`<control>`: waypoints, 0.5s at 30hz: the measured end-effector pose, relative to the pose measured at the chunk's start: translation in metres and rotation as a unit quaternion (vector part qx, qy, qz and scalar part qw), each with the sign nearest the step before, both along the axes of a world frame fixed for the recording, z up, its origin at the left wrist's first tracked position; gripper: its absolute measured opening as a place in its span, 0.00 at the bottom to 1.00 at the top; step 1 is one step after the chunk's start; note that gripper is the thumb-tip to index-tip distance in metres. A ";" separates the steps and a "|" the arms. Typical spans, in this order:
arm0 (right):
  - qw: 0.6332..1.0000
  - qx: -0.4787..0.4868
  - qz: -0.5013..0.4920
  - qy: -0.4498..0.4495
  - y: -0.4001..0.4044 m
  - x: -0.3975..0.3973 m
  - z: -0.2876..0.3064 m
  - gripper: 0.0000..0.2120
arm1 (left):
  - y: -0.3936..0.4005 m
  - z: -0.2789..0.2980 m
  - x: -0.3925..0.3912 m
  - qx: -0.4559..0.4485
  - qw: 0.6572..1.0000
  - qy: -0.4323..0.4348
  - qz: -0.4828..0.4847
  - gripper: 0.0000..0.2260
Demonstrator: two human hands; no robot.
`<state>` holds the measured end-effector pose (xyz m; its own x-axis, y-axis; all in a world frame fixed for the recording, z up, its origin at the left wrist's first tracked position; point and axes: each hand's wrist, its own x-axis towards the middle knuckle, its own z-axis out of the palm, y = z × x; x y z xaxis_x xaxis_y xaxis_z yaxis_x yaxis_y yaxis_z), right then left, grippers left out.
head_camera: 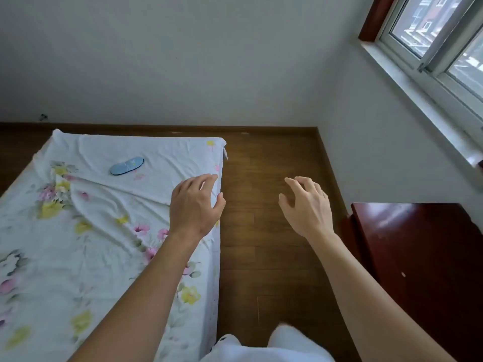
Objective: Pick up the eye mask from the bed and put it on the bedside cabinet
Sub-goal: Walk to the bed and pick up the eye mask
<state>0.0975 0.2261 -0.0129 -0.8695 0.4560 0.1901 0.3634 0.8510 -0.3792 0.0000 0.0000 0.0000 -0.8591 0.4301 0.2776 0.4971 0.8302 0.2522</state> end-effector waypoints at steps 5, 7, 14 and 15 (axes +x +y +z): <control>1.000 -0.007 -0.009 -0.001 -0.002 -0.014 -0.001 0.21 | -0.001 -0.004 -0.018 0.004 1.000 -0.008 -0.006 0.19; 1.000 -0.007 -0.010 0.001 0.001 -0.024 -0.003 0.21 | 0.002 -0.007 -0.028 0.003 1.000 -0.007 -0.009 0.19; 1.000 -0.016 -0.001 0.000 0.028 -0.079 -0.014 0.22 | 0.031 -0.018 -0.082 0.007 1.000 -0.005 0.009 0.19; 1.000 -0.017 0.002 0.000 0.035 -0.089 -0.016 0.22 | 0.038 -0.020 -0.092 0.004 1.000 -0.006 0.010 0.18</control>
